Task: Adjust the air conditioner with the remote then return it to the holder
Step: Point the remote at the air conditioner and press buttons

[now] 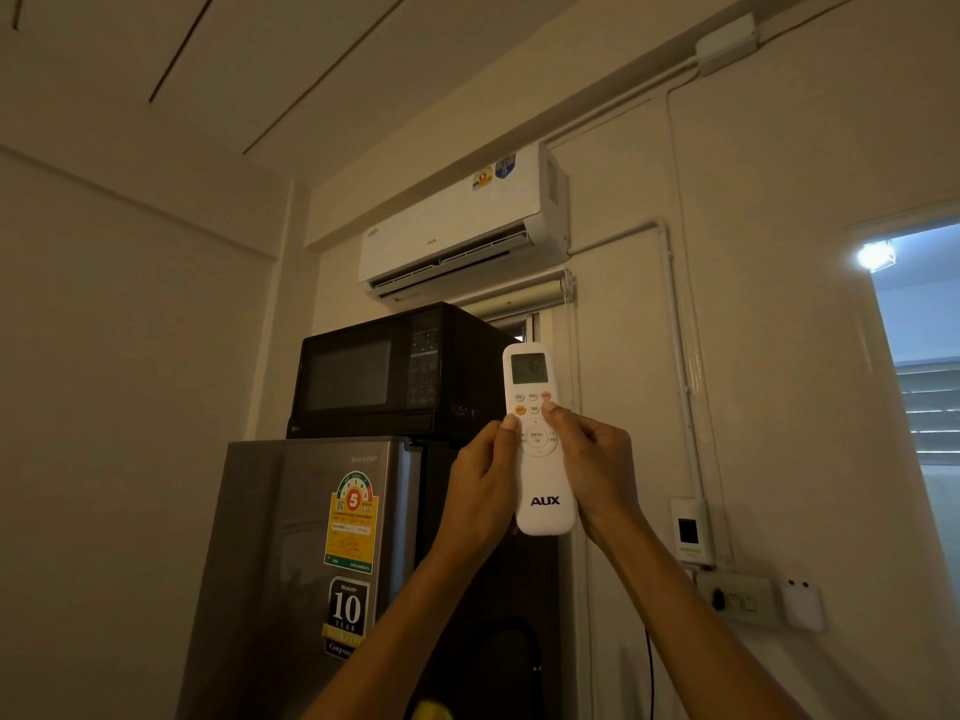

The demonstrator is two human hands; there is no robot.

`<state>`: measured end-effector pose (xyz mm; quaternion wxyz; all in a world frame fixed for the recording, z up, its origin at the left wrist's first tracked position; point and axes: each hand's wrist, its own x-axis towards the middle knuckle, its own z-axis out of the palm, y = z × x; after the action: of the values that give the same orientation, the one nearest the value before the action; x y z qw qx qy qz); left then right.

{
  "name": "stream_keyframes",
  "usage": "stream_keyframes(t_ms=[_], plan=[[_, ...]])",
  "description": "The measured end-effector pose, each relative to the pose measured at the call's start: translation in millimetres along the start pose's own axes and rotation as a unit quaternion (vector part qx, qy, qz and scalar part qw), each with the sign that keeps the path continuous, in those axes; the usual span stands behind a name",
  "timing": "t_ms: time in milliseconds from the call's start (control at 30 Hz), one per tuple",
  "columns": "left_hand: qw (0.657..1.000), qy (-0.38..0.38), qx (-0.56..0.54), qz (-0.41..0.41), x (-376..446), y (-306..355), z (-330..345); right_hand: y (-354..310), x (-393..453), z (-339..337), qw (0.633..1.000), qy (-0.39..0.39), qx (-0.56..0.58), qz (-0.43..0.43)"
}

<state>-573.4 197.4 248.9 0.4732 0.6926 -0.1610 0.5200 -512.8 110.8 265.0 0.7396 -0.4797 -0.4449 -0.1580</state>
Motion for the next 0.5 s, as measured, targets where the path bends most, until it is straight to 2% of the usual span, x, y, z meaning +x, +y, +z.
stream_keyframes(t_ms=[500], plan=[[1.000,-0.004,-0.003,-0.007,-0.3,-4.5,-1.4,6.2,3.3,0.2,1.000,0.011,-0.015,0.020]])
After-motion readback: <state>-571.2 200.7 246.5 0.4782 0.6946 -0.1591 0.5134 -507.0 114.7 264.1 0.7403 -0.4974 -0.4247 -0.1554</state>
